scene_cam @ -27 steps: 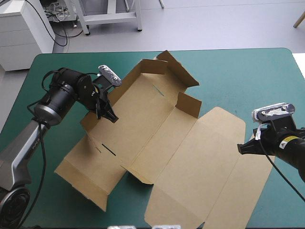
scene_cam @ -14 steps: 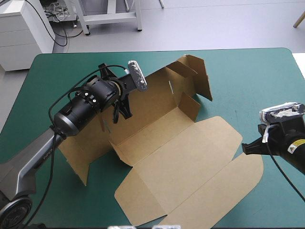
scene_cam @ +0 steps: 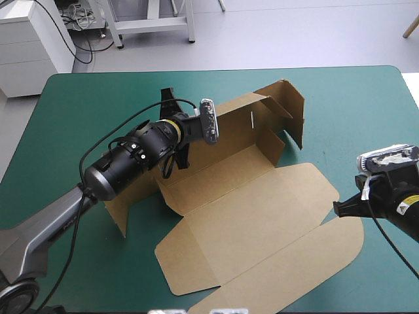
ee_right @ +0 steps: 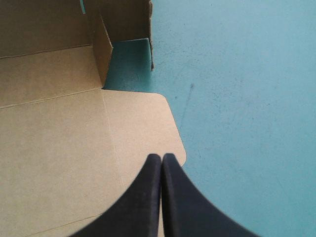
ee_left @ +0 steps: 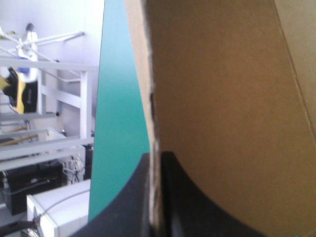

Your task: Fold the box

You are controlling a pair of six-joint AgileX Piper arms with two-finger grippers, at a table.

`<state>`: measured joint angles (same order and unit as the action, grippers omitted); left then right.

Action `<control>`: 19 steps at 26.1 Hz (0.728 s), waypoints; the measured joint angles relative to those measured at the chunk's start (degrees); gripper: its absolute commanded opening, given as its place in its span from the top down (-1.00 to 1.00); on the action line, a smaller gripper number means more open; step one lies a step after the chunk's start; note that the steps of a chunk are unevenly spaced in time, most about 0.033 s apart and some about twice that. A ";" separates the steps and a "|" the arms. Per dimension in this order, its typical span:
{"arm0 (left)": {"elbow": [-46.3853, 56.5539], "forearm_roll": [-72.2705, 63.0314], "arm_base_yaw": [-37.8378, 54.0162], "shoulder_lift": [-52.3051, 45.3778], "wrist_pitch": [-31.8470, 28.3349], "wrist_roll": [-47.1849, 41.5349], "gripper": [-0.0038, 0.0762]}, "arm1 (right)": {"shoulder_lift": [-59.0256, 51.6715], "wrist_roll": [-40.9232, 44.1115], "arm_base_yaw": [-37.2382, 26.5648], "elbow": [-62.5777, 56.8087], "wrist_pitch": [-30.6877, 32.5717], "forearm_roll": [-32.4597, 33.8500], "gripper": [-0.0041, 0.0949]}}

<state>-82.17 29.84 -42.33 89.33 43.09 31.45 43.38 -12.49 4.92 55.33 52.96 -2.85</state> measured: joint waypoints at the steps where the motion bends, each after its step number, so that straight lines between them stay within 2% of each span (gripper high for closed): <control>1: 1.44 0.40 -0.35 -0.79 -1.69 0.46 0.92 | 0.00 0.00 0.00 0.00 0.41 0.00 0.95; 5: 6.98 0.68 -1.31 -4.36 -9.05 1.14 0.92 | 0.00 0.10 0.00 0.00 1.41 0.00 0.95; 15: 19.66 3.18 -1.36 -13.43 -19.14 3.46 0.92 | 0.00 1.53 0.00 0.00 1.70 0.00 0.95; 19: 25.04 4.72 -1.36 -15.82 -25.59 4.42 0.92 | 0.00 2.28 0.00 1.57 1.98 0.00 0.95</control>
<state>-57.13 34.56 -43.69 73.51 17.50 35.87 43.38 -10.21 4.92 56.90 54.94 -2.85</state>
